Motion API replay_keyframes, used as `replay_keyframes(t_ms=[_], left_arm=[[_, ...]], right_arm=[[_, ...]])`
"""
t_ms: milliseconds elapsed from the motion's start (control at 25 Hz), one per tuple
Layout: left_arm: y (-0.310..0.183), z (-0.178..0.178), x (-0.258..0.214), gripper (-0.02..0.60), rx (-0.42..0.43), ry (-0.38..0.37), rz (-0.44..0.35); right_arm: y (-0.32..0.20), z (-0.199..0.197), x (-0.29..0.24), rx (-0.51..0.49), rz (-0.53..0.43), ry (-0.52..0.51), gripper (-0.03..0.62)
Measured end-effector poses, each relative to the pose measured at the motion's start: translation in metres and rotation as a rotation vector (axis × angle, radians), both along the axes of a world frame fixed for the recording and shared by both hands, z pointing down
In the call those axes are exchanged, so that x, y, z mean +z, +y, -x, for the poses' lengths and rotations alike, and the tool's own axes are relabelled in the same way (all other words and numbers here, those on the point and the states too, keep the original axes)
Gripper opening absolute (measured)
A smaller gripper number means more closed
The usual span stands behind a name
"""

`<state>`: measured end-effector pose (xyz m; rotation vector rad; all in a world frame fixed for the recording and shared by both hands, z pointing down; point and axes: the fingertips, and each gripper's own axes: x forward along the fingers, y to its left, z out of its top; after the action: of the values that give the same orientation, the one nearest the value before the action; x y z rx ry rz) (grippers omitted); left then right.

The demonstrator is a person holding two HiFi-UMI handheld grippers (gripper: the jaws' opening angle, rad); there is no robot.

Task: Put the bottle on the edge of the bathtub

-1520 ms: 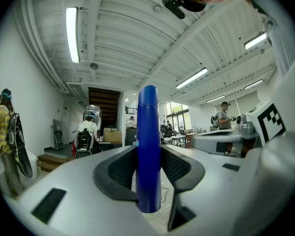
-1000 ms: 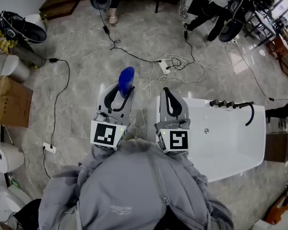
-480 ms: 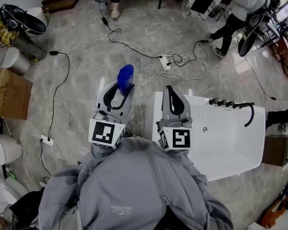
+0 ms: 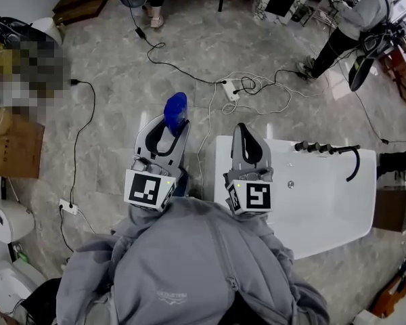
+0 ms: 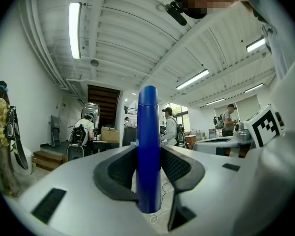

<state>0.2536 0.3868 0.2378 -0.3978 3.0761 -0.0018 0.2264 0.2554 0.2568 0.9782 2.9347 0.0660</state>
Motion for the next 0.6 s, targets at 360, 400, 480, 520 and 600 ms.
replay_keyframes(t_ms=[360, 400, 480, 520, 600], left_arm=[[0.033, 0.092, -0.003, 0.149, 0.082, -0.033, 0.001], [0.036, 0.102, -0.004, 0.149, 0.1, -0.031, 0.001], [0.043, 0.12, -0.003, 0.149, 0.131, -0.022, 0.001], [0.048, 0.128, -0.002, 0.149, 0.143, -0.018, -0.001], [0.057, 0.145, -0.001, 0.149, 0.163, -0.011, -0.008]], right_arm=[[0.036, 0.094, -0.002, 0.07, 0.016, -0.006, 0.003], [0.041, 0.104, -0.003, 0.076, 0.015, -0.009, 0.003], [0.05, 0.122, -0.004, 0.096, 0.016, -0.011, 0.003], [0.055, 0.131, -0.004, 0.106, 0.016, -0.009, 0.003], [0.063, 0.146, -0.004, 0.124, 0.013, -0.006, 0.003]])
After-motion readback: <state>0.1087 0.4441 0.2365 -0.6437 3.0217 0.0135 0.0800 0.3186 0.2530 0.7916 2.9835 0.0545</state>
